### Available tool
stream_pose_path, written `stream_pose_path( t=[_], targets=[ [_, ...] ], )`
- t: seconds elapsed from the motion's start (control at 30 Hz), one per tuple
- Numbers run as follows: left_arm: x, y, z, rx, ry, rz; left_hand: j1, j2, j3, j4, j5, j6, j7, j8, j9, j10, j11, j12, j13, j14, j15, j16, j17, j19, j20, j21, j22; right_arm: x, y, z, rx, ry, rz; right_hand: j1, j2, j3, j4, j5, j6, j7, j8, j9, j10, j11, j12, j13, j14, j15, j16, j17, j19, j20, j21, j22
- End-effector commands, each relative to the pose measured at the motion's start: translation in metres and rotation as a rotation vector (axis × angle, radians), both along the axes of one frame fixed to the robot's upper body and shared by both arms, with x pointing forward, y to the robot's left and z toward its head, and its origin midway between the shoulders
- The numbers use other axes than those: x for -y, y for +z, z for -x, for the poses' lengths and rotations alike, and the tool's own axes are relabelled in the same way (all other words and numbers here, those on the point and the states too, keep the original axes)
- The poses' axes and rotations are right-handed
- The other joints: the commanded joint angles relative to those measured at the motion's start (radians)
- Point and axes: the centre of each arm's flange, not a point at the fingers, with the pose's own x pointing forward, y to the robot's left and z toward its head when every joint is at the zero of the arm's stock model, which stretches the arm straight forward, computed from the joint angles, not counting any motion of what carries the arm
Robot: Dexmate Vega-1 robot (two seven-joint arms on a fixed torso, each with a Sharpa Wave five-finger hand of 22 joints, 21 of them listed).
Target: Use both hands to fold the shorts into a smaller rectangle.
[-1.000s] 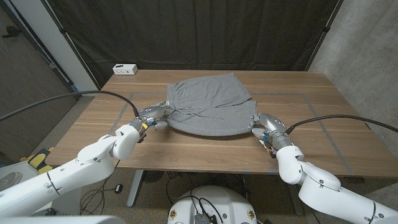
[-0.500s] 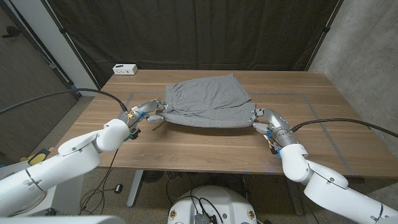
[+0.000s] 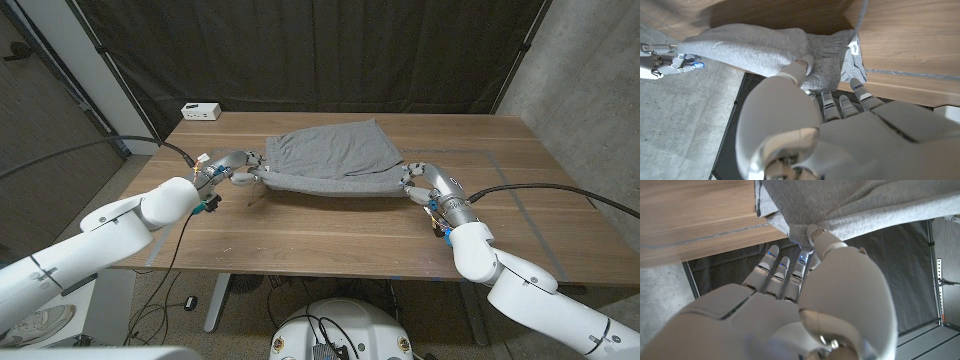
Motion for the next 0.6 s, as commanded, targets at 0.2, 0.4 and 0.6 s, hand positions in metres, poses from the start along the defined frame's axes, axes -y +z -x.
stream_pose_path(
  t=[0.2,0.4,0.6],
  targets=[
    [0.002,0.033,-0.009,0.051,-0.022,0.007,-0.009,-0.003,0.012,-0.002,0.012,0.138,0.143,0.013,0.011,0.009,0.007,-0.006,0.004,-0.002,0.012,0.004,0.001,-0.005,0.008,0.01,0.004,-0.013,0.035,-0.026,0.117,0.042,0.038,-0.004,-0.005,0.016,0.003,0.008,-0.006,0.001,0.011,0.006,-0.002,-0.001,-0.007,0.003,0.004,-0.083,-0.005,0.004,0.002,0.005,0.0,0.005],
    [0.0,0.046,-0.01,0.081,0.003,-0.009,-0.012,-0.005,0.015,-0.003,0.018,0.138,0.143,0.017,0.016,0.01,0.007,-0.007,0.004,-0.001,0.012,0.004,0.001,-0.004,0.009,0.012,0.004,-0.018,0.045,-0.037,0.158,0.039,0.045,-0.009,0.0,0.022,0.007,0.011,-0.017,-0.01,0.01,0.009,-0.004,-0.002,-0.01,0.003,0.005,-0.087,-0.005,0.005,0.002,0.004,0.0,0.005],
    [-0.008,0.051,-0.01,0.118,0.062,-0.011,-0.015,-0.007,0.019,-0.004,0.023,0.135,0.144,0.018,0.022,0.012,0.006,-0.007,0.004,0.004,0.01,0.005,0.001,0.003,0.01,0.015,0.004,-0.017,0.057,-0.046,0.219,-0.026,0.056,-0.017,0.007,0.027,0.013,0.013,-0.032,-0.014,0.009,0.014,-0.006,-0.004,-0.012,0.004,0.006,-0.092,-0.005,0.007,0.002,0.001,0.0,0.005]
  ],
)
